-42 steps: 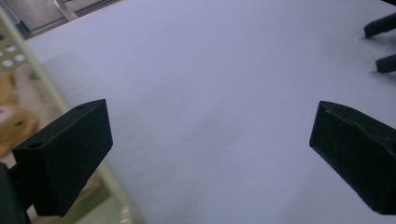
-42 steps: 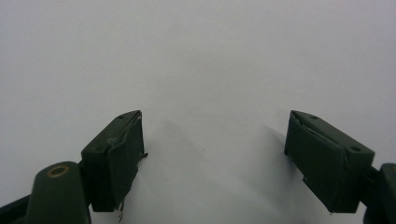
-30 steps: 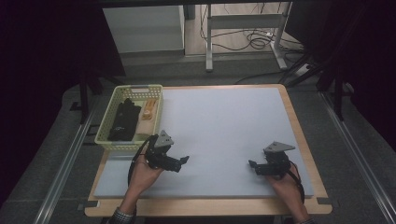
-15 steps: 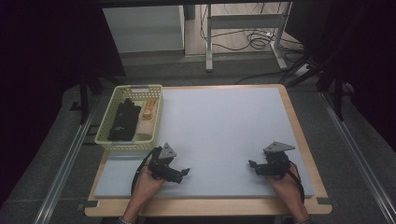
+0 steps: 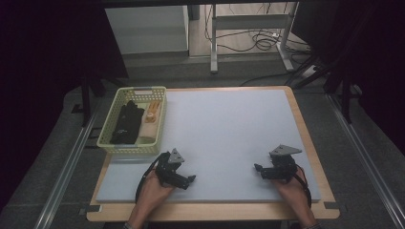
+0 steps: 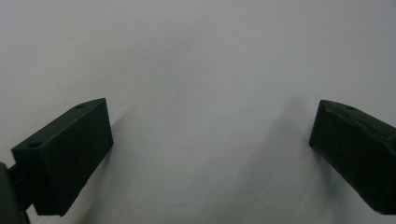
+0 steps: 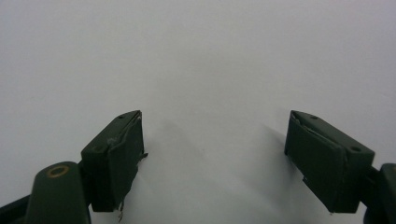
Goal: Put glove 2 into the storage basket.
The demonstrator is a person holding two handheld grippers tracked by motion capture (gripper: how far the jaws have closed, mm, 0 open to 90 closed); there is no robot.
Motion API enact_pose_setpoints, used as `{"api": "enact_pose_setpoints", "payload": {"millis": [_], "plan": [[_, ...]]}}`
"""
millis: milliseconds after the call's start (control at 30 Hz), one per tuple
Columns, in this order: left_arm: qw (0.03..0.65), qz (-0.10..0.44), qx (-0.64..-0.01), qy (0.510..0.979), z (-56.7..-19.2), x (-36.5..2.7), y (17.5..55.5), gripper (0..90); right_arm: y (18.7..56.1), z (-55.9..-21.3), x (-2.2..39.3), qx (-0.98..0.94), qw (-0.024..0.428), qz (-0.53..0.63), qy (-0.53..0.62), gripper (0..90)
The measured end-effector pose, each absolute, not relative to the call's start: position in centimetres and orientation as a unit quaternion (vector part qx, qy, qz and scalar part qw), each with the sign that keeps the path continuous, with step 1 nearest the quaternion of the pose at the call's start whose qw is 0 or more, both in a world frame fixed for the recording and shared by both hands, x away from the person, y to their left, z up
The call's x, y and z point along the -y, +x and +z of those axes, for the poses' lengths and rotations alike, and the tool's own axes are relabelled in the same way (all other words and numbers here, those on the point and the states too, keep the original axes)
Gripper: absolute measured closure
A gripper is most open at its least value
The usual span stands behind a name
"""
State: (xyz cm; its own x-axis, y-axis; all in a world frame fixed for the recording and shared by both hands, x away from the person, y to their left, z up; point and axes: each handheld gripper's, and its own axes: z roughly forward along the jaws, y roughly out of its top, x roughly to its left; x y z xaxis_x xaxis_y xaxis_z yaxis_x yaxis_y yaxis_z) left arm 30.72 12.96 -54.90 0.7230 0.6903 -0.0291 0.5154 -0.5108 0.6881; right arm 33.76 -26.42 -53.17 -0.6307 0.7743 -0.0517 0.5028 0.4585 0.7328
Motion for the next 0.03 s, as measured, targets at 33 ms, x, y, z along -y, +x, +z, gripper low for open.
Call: {"api": "enact_pose_setpoints", "payload": {"millis": [33], "plan": [[0.349, 0.125, -0.351, 0.86, -54.9, -12.97, 30.72, 0.0, 33.77, -53.16, 26.42, -0.832, 0.193, 0.351, 0.384, 19.5]]}}
